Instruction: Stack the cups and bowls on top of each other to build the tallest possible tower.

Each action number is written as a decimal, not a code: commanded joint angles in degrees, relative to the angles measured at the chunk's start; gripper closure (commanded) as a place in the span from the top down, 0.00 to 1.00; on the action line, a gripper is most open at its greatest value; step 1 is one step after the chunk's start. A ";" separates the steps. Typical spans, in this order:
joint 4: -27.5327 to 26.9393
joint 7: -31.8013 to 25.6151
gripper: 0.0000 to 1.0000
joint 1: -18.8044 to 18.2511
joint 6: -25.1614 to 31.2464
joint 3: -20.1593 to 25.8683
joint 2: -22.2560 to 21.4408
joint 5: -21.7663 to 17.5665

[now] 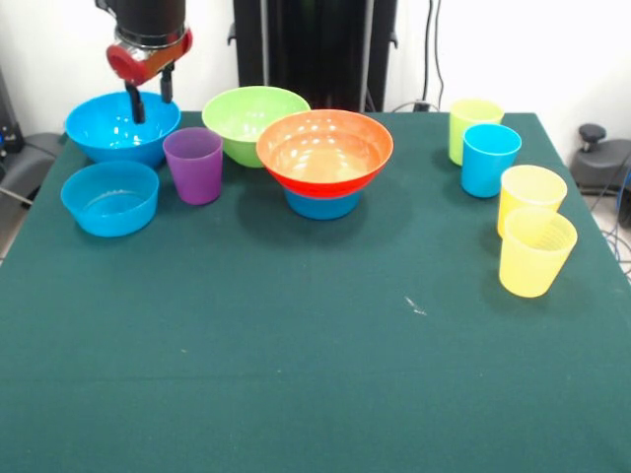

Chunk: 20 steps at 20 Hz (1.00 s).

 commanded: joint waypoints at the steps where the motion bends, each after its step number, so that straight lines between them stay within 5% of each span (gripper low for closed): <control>1: 2.90 0.64 1.00 0.59 -7.31 -0.32 1.43 0.32; 20: 1.86 2.96 1.00 2.74 -10.95 -3.14 2.64 -1.70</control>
